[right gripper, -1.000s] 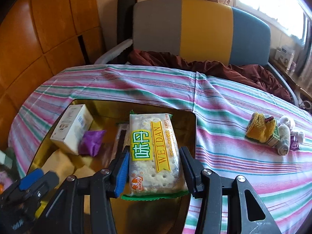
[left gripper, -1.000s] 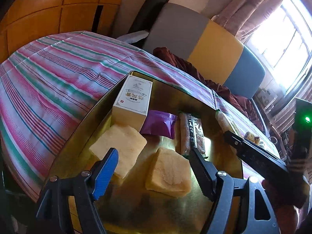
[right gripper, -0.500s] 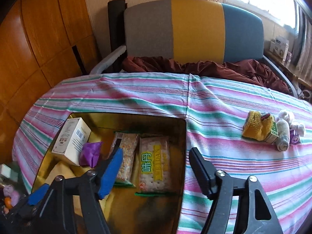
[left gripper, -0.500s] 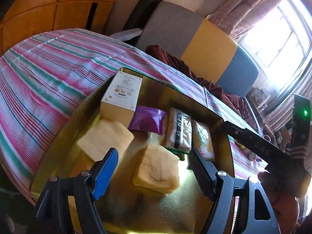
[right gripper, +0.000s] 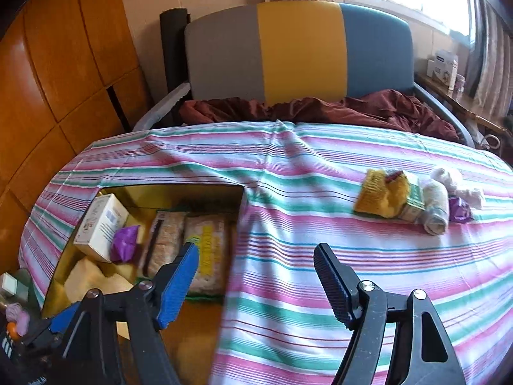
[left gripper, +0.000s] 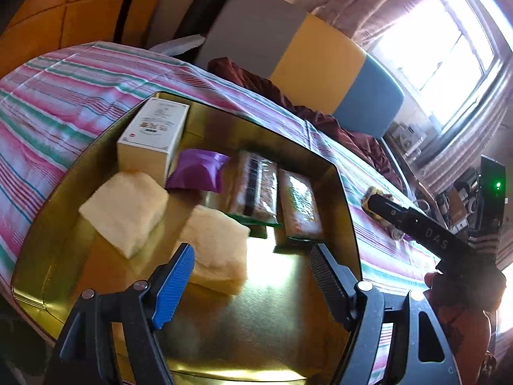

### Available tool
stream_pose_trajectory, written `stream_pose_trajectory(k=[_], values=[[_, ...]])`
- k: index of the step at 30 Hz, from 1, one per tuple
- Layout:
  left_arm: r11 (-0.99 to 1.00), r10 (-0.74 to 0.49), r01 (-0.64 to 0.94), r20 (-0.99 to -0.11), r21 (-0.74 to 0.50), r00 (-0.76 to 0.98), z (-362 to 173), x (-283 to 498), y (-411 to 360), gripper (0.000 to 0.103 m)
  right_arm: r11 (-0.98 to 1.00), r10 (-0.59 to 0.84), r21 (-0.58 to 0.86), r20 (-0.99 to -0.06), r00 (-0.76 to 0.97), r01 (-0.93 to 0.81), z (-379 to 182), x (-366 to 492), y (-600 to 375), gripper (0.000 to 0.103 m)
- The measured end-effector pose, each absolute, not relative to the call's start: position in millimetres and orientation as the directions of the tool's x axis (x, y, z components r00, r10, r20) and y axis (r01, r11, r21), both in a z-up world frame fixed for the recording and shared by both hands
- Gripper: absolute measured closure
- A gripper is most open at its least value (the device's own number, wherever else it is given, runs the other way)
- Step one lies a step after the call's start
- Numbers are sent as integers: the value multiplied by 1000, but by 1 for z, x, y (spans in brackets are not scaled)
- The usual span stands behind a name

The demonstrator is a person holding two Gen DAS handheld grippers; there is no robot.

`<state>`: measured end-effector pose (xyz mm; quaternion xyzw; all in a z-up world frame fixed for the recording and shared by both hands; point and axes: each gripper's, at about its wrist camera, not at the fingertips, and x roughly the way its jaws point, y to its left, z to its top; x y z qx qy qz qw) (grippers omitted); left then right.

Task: Organize objects
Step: 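Move both tools to the cloth and grasp the white knit sock with the right gripper, then grasp the yellow knit glove with the left gripper while the right gripper holds the white sock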

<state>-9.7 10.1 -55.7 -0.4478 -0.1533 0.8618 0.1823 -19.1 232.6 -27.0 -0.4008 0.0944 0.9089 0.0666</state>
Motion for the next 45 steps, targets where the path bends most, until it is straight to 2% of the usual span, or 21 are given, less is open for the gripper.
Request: stream_pose_trajectory(k=[11,16,19,25,28,34,36,40,45], values=[[-856,516,-313,-694,-411,-501,-49,19,49,27,-954,122,87,-764,-634,-288,-62,34,310,22],[-834,544,-395,-699,-386,-465,-44,33,81,27,-911,180,88,-795,-580,-403,-86,61,367,22],[-820,548,-450,-713,-354,-437,-43,40,103,27,-874,184,137,-794,-579,-466,-89,70,404,22],[-786,551,-537,-741,-306,-384,-44,55,139,27,-847,137,262,-733,-667,-462,-66,44,447,22],[-779,543,-562,-748,-278,-383,-42,63,150,26,-829,99,332,-705,-703,-449,-60,15,461,25],[-768,541,-594,-738,-240,-403,-31,71,155,26,-773,93,374,-732,-674,-513,-78,-26,491,29],[-763,542,-603,-738,-232,-401,-29,73,159,26,-758,66,402,-735,-674,-513,-90,-30,499,40],[-755,539,-617,-747,-224,-389,-28,72,168,26,-728,0,496,-690,-724,-473,-104,-24,509,48],[-744,547,-631,-743,-221,-385,-24,61,188,26,-790,44,423,-683,-729,-444,-100,-8,502,51]])
